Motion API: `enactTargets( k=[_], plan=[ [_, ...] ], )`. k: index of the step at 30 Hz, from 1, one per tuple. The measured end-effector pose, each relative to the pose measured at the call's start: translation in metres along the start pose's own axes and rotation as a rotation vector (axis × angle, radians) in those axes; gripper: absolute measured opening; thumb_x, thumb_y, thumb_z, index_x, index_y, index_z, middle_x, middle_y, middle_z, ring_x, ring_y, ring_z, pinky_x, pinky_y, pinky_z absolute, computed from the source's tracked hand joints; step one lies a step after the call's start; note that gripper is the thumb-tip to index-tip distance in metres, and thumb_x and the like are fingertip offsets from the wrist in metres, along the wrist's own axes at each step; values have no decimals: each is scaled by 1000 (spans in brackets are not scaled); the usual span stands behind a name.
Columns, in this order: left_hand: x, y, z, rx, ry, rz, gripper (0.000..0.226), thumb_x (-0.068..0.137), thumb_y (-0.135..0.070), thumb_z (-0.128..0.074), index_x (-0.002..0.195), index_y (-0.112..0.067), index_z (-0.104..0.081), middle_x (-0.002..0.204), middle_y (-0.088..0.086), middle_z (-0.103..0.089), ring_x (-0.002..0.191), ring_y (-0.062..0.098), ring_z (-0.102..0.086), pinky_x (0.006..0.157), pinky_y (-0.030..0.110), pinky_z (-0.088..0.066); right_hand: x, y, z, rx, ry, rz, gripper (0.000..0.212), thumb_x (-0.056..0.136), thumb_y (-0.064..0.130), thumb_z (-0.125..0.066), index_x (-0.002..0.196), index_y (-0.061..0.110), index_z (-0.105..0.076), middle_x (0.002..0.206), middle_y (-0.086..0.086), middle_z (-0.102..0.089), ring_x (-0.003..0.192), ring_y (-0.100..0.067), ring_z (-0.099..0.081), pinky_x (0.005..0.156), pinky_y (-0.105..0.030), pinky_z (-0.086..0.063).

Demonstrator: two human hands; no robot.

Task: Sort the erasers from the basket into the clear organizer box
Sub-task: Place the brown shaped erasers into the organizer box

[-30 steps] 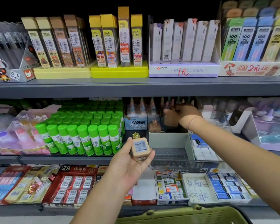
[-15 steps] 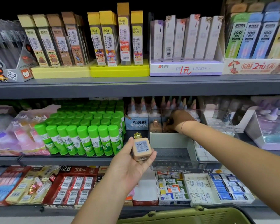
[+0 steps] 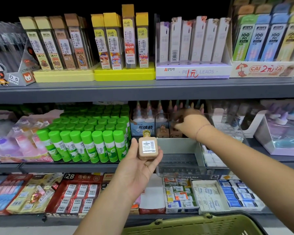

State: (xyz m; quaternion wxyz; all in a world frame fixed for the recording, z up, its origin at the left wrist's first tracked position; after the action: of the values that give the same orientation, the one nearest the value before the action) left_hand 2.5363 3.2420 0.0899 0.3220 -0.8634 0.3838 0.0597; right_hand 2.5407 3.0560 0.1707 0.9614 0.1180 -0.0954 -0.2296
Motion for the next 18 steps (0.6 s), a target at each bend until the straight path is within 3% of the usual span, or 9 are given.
enactTargets(
  k=[1,3,5,8,10,12,15,18],
  plan=[
    [1,0,0,21,0,-26,38,96,-30,-50,116,0,-60,115,24,-66,108,32,-63,81,45,-58,-11,11,7,200,-39,58,27,89,41,-59,97,17,-69,100,-8,-68,92,-19,-63,73,-26,-46],
    [2,-3,-1,173,3,-126,29,95,-23,-52,119,-10,-62,114,16,-69,108,25,-64,83,37,-55,-32,33,6,601,103,93,35,85,50,-61,76,16,-64,67,-3,-64,50,-8,-52,47,-16,-38],
    [1,-7,-5,402,14,-277,31,91,-17,-57,122,-19,-61,116,5,-69,106,15,-65,87,29,-53,-40,45,-2,747,217,62,43,83,53,-62,64,15,-57,53,-1,-55,36,-8,-37,36,-15,-29],
    [-8,-13,-16,716,37,-483,38,84,-12,-70,115,-32,-60,107,-12,-71,98,-1,-66,77,15,-51,-42,43,-8,710,284,28,43,82,48,-67,59,13,-57,48,0,-52,38,-9,-37,37,-18,-29],
    [-11,-14,-19,803,46,-538,46,79,-10,-75,115,-33,-58,103,-18,-71,94,-5,-65,72,10,-50,-40,38,-10,697,324,33,35,81,37,-71,59,12,-60,50,-2,-56,39,-9,-42,38,-18,-35],
    [-11,-14,-17,859,18,-545,51,81,-16,-74,123,-33,-53,114,-16,-67,103,-5,-62,80,12,-49,-34,33,-5,700,329,49,24,81,26,-73,66,11,-63,51,-1,-62,40,-6,-51,41,-18,-45],
    [-2,-7,-4,1081,-81,-442,58,91,-37,-60,144,-34,-35,147,-13,-41,132,5,-40,106,27,-33,-14,14,16,528,151,50,16,78,23,-77,79,18,-62,70,-5,-70,54,-12,-63,63,-23,-55],
    [6,10,11,1089,-81,-221,59,98,-35,-49,151,-32,-23,155,-8,-29,139,10,-31,107,27,-25,3,6,26,353,79,108,16,78,25,-76,88,23,-64,92,-1,-70,76,-16,-65,76,-24,-53]
  ],
)
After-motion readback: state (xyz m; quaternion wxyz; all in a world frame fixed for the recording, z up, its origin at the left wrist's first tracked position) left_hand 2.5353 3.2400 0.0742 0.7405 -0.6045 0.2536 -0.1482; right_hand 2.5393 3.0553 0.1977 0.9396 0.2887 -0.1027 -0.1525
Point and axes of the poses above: each hand's wrist, its own x-axis towards the middle knuckle, its own z-axis out of the back of the hand, y = z × x, the point moved 7 cm from there along x, towards the middle knuckle
